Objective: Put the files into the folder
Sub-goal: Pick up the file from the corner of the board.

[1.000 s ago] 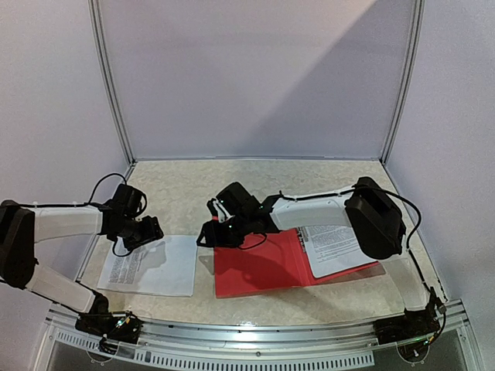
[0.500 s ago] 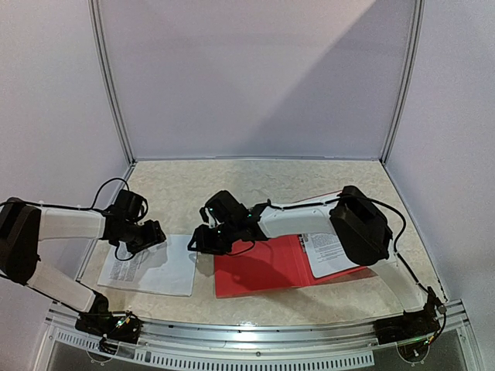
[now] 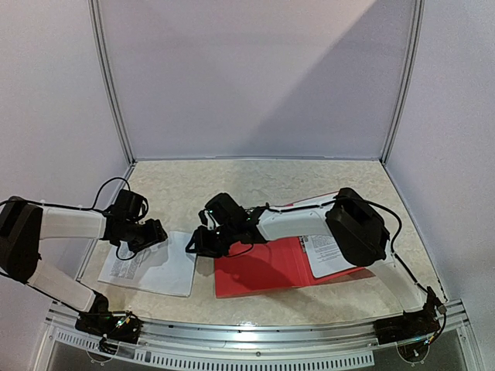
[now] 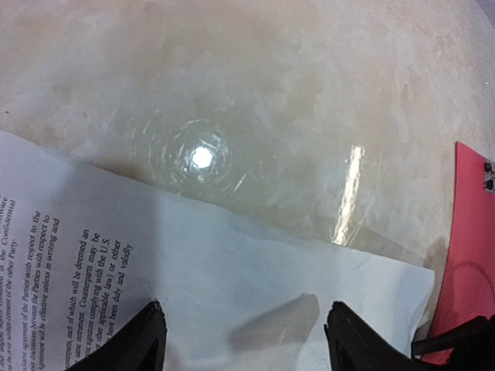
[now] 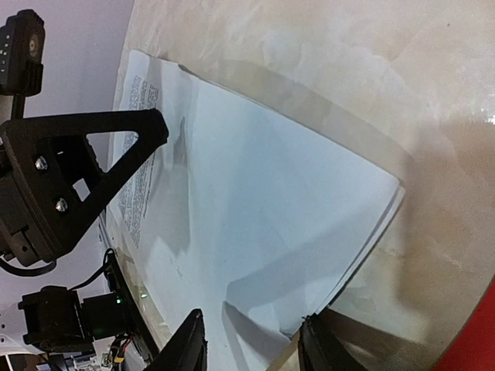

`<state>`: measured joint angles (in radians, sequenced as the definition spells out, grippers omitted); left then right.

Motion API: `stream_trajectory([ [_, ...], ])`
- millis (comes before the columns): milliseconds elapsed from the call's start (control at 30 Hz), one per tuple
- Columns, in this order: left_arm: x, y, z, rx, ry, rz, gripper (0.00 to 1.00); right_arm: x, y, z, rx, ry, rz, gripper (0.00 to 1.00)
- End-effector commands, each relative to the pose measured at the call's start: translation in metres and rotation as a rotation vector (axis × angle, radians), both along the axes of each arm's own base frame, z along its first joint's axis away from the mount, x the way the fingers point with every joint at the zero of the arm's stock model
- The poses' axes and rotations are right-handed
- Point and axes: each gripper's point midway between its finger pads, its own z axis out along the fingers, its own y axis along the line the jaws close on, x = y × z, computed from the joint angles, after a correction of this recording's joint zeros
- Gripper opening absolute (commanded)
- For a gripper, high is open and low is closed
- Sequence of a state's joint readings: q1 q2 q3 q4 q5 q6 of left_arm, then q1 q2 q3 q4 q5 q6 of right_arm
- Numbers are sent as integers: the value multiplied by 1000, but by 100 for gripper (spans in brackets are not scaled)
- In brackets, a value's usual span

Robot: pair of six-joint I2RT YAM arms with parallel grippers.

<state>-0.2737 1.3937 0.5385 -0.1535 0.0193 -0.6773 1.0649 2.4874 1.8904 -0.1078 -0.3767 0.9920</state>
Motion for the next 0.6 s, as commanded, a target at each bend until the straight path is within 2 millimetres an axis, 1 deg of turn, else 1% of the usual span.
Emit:
stream_trajectory([
  [0, -17, 3, -18, -2, 75, -10, 72, -6, 8, 1, 49, -3, 15, 39],
  [100, -17, 3, -17, -2, 73, -10, 72, -5, 5, 6, 62, -29, 1, 38],
  [133, -17, 3, -18, -1, 75, -10, 72, -4, 4, 13, 79, -42, -4, 37],
  [233, -17, 3, -18, -2, 76, -11, 72, -6, 4, 20, 100, -50, -9, 36],
  [367, -17, 3, -18, -1, 77, -13, 72, -8, 4, 15, 98, -32, -9, 35],
  [467, -18, 3, -18, -1, 78, -14, 71, -9, 4, 16, 93, -31, -12, 35],
  [567, -18, 3, -19, 0, 79, -15, 71, -9, -1, 16, 78, -44, -21, 35],
])
